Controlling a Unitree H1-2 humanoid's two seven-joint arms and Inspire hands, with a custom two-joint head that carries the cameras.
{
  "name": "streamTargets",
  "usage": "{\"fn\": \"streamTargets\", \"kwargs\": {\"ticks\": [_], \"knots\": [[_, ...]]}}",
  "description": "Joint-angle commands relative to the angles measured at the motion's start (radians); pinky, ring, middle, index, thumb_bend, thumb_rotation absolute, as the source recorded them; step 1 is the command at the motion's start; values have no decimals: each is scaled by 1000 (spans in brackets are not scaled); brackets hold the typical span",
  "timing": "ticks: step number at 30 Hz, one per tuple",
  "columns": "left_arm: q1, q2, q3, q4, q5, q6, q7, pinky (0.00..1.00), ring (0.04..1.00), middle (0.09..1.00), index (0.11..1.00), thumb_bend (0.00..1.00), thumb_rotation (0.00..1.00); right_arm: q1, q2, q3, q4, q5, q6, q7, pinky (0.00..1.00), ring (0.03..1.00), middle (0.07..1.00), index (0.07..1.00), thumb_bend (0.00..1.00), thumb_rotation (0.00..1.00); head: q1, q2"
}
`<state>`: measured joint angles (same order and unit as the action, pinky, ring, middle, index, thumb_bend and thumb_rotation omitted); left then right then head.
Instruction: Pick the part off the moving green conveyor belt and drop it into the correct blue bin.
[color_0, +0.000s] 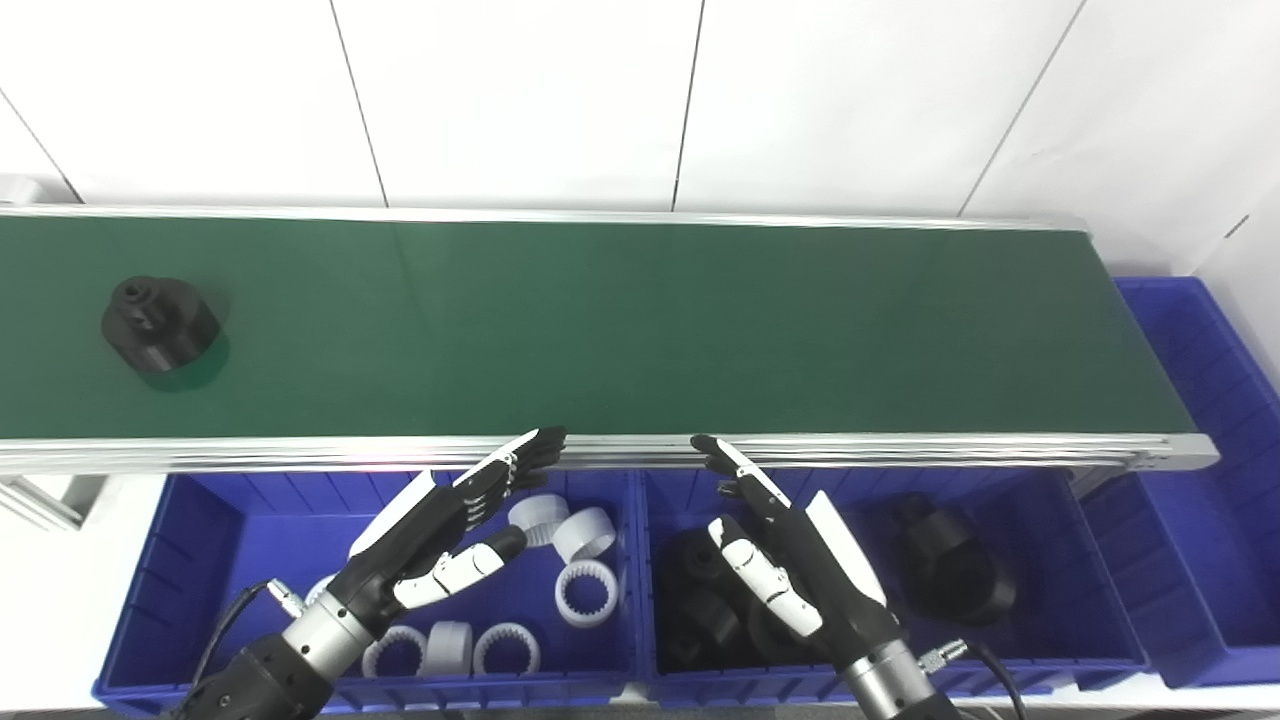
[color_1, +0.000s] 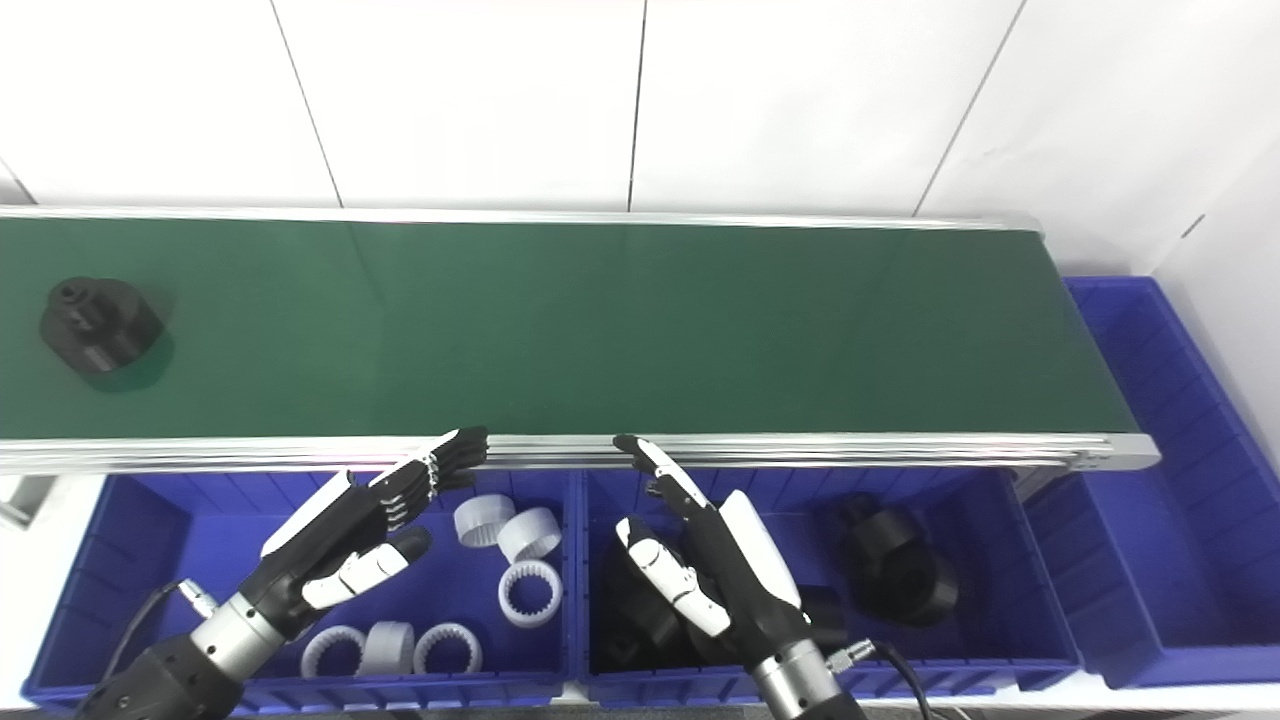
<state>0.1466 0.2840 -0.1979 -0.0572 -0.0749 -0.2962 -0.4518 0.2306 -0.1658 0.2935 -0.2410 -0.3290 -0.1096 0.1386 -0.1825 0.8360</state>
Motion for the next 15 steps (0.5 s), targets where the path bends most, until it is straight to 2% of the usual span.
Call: {"fn": "streamTargets", "kwargs": {"ticks": [1, 5, 7, 8, 9, 10, 11, 12, 15], "knots": [[-19, 11, 3, -31, -11, -9, -1, 918, 953, 961, 947, 325, 775, -8, 4, 1, -28, 5, -34, -2, 849, 916, 949, 929, 381, 996, 0, 0], [-18, 10, 3, -29, -10, -10, 1, 920, 953, 959, 945, 324, 757, -5, 2, 1, -31, 2, -32, -1, 845, 915, 951, 931, 385, 1000, 1, 0], [-14, 7, 1, -24, -9, -16, 1, 918, 952, 960, 945, 322, 754, -2, 0, 1, -24, 6, -43, -3, 847, 916, 951, 931, 383, 1000, 16, -15], [-10, 6, -2, -16, 1, -30, 2, 917, 952, 960, 945, 322, 752, 4, -2, 1, -20, 8, -50, -5, 848, 917, 951, 931, 382, 1000, 69, -73], [-8, 5, -4, -10, 9, -40, 4, 915, 951, 960, 947, 321, 751, 9, -3, 1, -16, 9, -55, -6, 851, 918, 953, 933, 385, 1000, 69, -73], [-5, 3, -8, 8, 40, -71, 12, 913, 951, 960, 947, 320, 751, 20, -8, 1, -11, 10, -67, -9, 853, 919, 954, 934, 387, 1000, 119, -129], [-3, 1, -11, 22, 62, -94, 19, 898, 939, 954, 945, 330, 766, 28, -11, 0, -8, 11, -76, -11, 863, 924, 957, 936, 396, 999, 119, -129], [3, -4, -14, 44, 79, -119, 27, 898, 937, 948, 938, 348, 742, 40, -15, 0, -3, 8, -93, -18, 861, 924, 957, 936, 396, 995, 164, -185], [13, -19, -22, 88, 99, -158, 42, 901, 940, 946, 927, 368, 693, 61, -24, -5, 20, -7, -141, -38, 851, 920, 954, 935, 401, 992, 191, -225]]}}
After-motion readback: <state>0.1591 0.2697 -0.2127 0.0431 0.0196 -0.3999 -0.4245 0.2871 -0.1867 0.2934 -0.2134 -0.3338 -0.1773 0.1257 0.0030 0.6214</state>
